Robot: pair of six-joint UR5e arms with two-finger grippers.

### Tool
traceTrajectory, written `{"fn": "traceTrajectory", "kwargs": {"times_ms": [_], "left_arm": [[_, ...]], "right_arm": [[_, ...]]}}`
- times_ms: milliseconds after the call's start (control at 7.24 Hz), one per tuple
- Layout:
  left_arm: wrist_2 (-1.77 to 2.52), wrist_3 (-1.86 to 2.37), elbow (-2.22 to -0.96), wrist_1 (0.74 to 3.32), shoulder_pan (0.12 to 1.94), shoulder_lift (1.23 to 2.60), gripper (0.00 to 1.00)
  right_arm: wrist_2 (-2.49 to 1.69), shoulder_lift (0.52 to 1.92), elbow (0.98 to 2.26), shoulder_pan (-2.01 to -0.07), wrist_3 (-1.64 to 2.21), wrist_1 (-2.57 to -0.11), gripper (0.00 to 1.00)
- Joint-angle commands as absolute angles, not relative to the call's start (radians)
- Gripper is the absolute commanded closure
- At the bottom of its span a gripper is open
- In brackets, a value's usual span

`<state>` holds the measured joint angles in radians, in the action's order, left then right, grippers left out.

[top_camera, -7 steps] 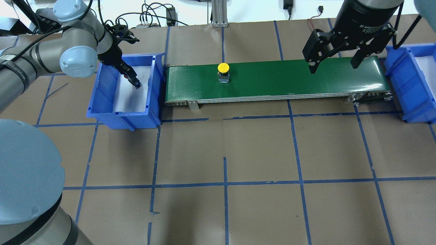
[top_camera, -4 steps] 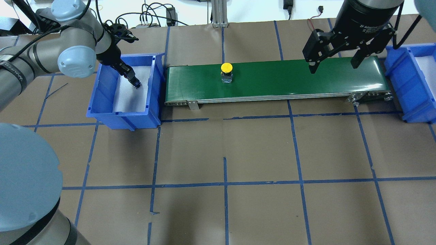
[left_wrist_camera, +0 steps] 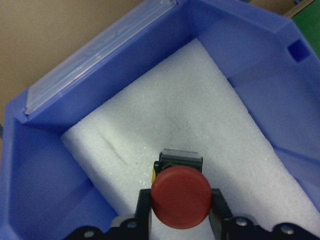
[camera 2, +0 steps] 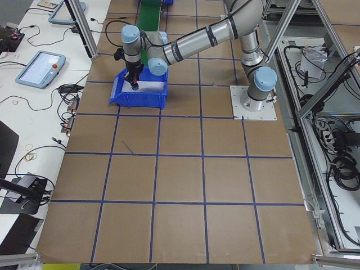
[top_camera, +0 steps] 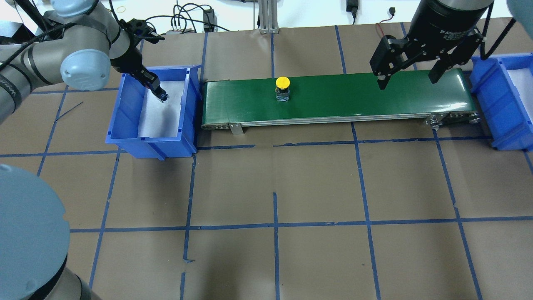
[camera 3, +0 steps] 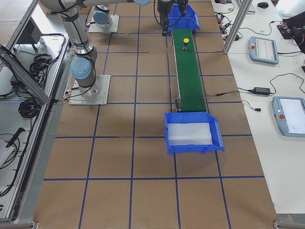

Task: Transport two buttons from left to right
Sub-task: 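Lower the left gripper and grasp the red button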

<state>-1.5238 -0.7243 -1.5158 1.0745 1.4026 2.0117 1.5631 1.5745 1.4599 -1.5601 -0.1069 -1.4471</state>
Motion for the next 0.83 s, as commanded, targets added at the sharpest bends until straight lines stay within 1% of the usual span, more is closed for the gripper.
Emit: {"fn": "traceTrajectory", "kwargs": {"times_ms": [0, 276, 690], "left_arm": [[-1.533, -0.437, -1.508, 1.176, 1.404, 1.933, 0.70], [-1.519, -0.190, -1.502, 1.209, 1.451, 1.902, 0.70], [-1.517, 0.120, -1.470, 1.247, 1.595, 1.919, 0.73]], "right_arm": [[1.563, 1.575, 1.460, -1.560, -0.106, -1.447, 0.00], [1.562, 1.575, 1.460, -1.560, -0.107, -1.447, 0.00], [1.563, 1.575, 1.460, -1.560, -0.106, -1.448, 0.00]]}}
